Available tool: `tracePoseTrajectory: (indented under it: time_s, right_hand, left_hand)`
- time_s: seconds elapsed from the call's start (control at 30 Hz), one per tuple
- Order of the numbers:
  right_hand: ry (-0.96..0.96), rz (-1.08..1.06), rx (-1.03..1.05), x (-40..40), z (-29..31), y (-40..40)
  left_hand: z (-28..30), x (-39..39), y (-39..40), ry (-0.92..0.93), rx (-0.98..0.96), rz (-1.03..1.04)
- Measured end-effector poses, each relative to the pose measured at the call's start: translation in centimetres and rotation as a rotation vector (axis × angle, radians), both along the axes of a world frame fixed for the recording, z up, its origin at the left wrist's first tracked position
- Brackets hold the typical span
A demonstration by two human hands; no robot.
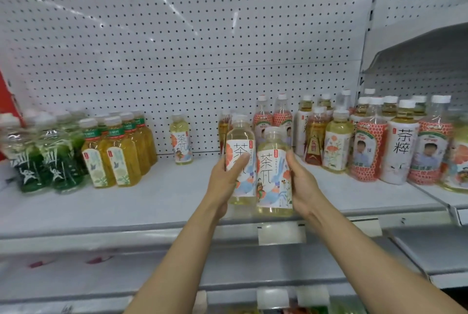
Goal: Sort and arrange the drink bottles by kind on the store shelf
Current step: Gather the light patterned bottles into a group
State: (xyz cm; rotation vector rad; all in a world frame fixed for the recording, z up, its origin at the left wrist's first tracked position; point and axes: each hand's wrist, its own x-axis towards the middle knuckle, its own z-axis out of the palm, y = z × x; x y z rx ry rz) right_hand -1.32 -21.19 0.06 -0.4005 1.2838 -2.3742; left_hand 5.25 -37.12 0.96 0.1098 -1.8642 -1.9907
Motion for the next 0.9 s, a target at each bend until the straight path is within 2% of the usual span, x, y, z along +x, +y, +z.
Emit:
tracePoseTrajectory:
  time_s: [0.13,0.23,0.5,0.73,0.9]
  right_hand:
    - [0.095,-0.046,0.164,1.9,1.0,-3.1]
    - [0.179,-0.016,0.164,2.5,1.6,-5.7]
    - [0.146,-0.007,0.144,3.6,1.0,-13.9]
    - [0.215,-0.095,0.122,2.1,0.8,-20.4]
    - [0.288,-0.179,0.215,-1.1,0.9,-22.3]
  left_hand:
    - [0.0,1.6,-2.0,-0.003,0.004,0.047]
    - [0.1,2.3,-4.4,0.009,0.034,0.052]
    - [-0.5,3.6,-13.5,-0.029,0.093,0.119]
    - [-1.4,3.4,-21.2,0.007,0.079,0.121]
    - [-2.2,1.7,-24.0,-0.029,0.078,0.073]
